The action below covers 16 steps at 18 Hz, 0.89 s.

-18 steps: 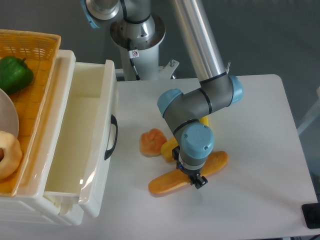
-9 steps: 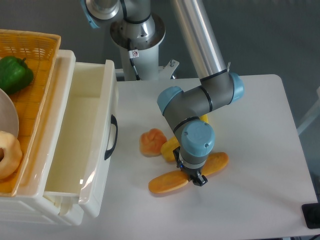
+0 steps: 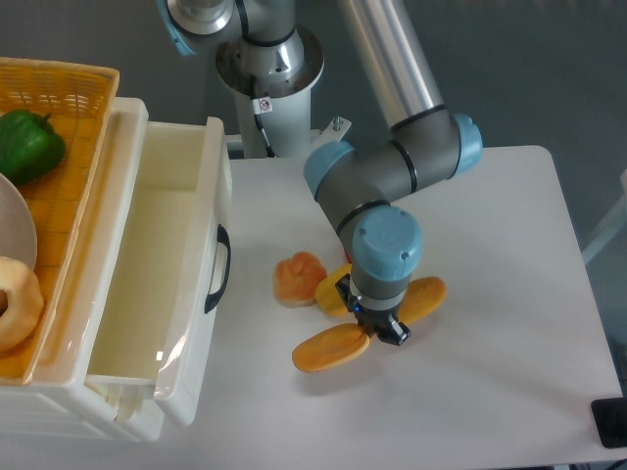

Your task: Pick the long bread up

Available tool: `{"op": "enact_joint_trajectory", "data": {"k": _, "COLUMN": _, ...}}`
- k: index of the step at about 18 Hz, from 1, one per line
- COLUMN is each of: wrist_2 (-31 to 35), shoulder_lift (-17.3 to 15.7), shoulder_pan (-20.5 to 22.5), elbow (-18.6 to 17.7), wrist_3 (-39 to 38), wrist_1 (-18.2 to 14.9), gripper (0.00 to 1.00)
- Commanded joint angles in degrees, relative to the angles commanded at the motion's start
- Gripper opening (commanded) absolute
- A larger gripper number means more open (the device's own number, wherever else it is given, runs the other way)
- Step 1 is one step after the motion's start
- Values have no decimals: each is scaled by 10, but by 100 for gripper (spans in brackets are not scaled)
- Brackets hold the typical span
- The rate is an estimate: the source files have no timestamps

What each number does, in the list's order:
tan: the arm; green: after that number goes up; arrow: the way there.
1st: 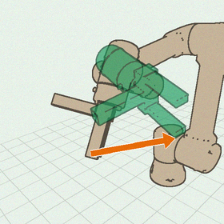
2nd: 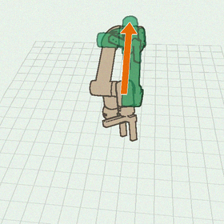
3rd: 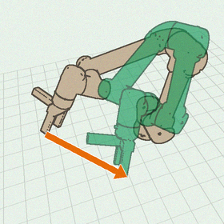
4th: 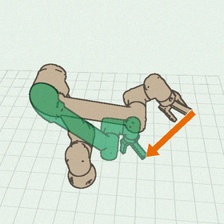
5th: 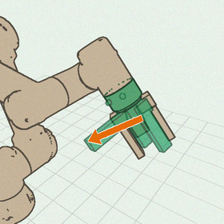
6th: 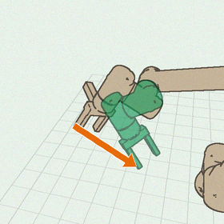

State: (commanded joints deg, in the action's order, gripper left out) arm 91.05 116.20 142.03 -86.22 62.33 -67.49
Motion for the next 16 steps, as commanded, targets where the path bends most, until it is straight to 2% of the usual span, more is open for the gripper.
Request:
{"op": "enact_joint_trajectory", "data": {"k": 6, "wrist_2": -32, "shoulder_lift": -41, "shoulder_pan": 2, "elbow": 5, "wrist_3": -66, "wrist_1": -10, "gripper": 0}}
{"op": "enact_joint_trajectory", "data": {"k": 9, "wrist_2": -45, "shoulder_lift": -44, "shoulder_pan": 2, "elbow": 18, "wrist_3": -71, "wrist_1": -12, "gripper": 0}}
{"op": "enact_joint_trajectory", "data": {"k": 16, "wrist_2": -60, "shoulder_lift": -55, "shoulder_pan": 18, "elbow": 20, "wrist_3": -71, "wrist_1": -21, "gripper": 0}}
